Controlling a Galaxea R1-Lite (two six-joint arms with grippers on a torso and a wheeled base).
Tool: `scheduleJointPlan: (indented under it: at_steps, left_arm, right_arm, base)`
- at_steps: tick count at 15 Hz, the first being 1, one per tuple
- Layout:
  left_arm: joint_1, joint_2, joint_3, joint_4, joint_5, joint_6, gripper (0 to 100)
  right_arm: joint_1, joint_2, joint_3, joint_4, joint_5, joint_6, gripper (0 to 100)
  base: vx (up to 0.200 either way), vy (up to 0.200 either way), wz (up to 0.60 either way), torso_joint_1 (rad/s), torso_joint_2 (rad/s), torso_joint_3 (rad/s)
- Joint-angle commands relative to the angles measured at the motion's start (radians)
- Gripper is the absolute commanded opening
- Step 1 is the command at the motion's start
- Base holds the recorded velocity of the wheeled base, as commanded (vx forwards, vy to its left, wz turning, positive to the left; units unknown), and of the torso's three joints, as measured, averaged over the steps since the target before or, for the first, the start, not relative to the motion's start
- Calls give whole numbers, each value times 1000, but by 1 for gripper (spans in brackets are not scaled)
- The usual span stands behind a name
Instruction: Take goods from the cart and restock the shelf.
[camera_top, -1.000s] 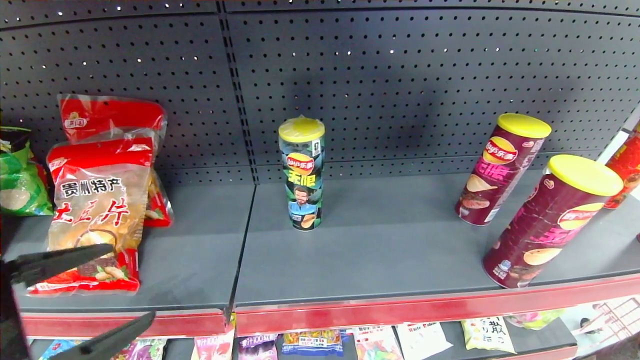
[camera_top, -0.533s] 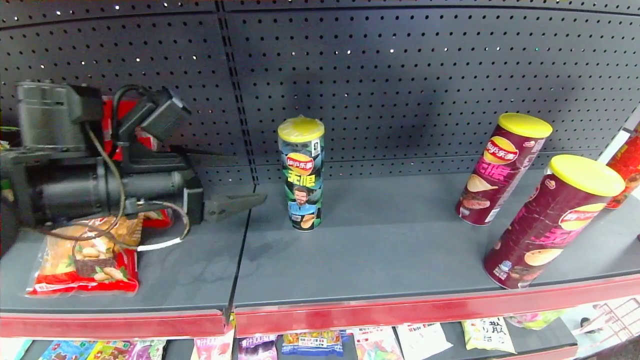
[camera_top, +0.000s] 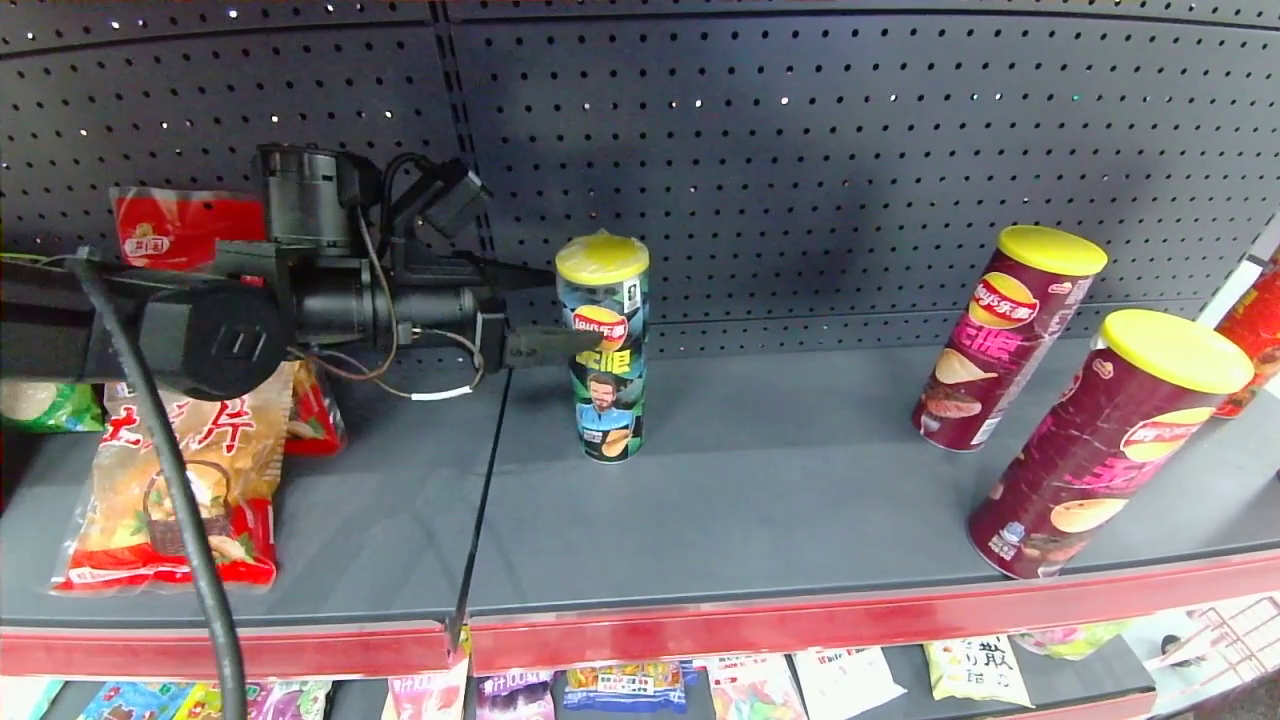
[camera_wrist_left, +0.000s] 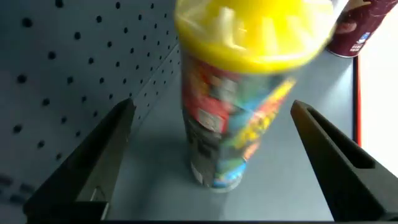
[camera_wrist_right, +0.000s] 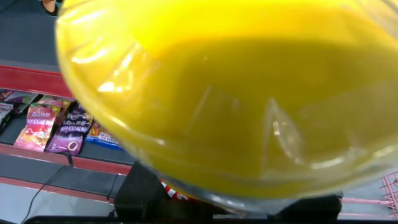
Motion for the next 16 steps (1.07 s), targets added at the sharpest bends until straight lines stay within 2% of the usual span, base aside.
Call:
scheduleJointPlan:
  at_steps: [1,8,16]
  left_arm:
    - [0,46,-32,1,-12,0,100]
    - [-22,89,-66,-1,-45,-1,100]
    - [-25,102,-89,-2,-51,-6,100]
  right_arm:
    - [1,5,0,0,0,0,0]
    - [1,13,-2,0,0,0,0]
    - [1,17,-2,0,0,0,0]
  base:
    - [0,0,0,0,0,0]
    - [0,0,0,0,0,0]
    - [0,0,0,0,0,0]
